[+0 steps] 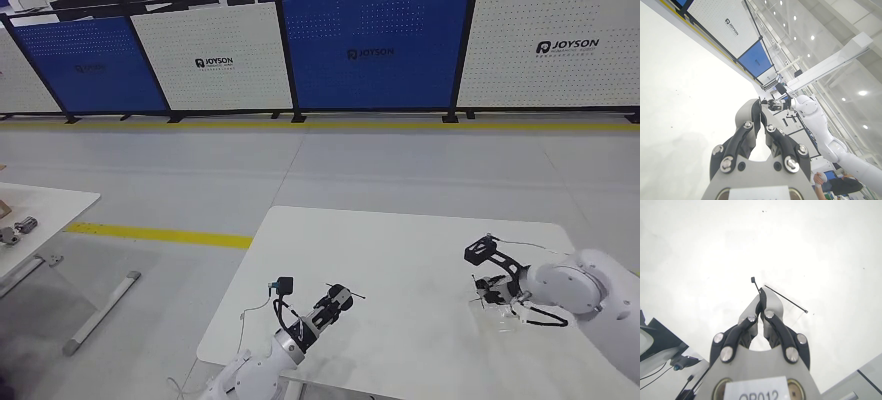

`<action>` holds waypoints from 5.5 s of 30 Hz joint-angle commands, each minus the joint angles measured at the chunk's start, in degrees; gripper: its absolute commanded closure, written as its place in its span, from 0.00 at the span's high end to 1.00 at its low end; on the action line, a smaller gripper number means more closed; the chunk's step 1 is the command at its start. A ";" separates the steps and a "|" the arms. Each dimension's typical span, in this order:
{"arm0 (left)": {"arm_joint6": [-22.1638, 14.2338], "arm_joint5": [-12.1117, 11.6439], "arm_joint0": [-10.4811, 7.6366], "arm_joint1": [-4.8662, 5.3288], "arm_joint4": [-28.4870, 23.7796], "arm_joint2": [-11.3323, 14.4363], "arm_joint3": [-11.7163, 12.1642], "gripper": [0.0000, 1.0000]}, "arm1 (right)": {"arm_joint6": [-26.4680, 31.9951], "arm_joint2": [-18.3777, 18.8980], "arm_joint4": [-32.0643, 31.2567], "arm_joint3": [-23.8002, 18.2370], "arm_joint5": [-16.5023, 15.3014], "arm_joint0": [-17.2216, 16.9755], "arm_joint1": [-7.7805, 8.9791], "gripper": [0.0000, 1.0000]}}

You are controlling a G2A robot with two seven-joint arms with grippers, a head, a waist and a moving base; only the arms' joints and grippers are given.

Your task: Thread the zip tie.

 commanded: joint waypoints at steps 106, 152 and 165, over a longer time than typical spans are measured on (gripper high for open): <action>0.00 0.00 0.00 0.00 0.00 0.00 0.00 0.00 | -57.21 14.16 20.26 -17.32 0.00 -28.49 4.39 0.00; 1.47 9.53 -0.73 -0.26 16.14 4.34 -5.83 0.00 | -60.22 11.28 16.68 -16.03 2.93 -29.97 1.22 0.00; 1.47 9.53 -0.73 -0.26 16.14 4.34 -5.83 0.00 | -70.91 11.33 13.84 -17.54 0.07 -35.57 -0.78 0.00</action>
